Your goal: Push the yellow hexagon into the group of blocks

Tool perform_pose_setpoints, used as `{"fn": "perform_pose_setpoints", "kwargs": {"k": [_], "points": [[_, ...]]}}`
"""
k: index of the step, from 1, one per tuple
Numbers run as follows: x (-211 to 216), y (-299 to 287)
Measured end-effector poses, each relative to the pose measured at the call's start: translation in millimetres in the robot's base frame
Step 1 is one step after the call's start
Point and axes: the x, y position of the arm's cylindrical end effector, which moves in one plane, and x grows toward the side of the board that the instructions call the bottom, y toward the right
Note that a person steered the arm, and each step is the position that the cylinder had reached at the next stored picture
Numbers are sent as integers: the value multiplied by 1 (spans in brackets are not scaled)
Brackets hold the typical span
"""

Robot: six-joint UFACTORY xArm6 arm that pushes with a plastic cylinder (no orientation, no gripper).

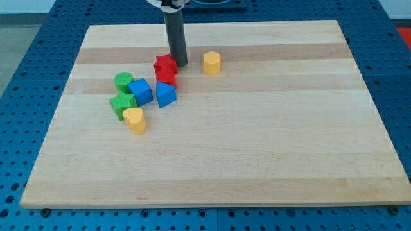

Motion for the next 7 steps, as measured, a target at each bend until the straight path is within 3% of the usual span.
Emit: {"fn": "perform_pose_setpoints", "kwargs": {"k": [2, 5, 7], "points": [[0, -2], [-121, 38], [-129, 91]]}}
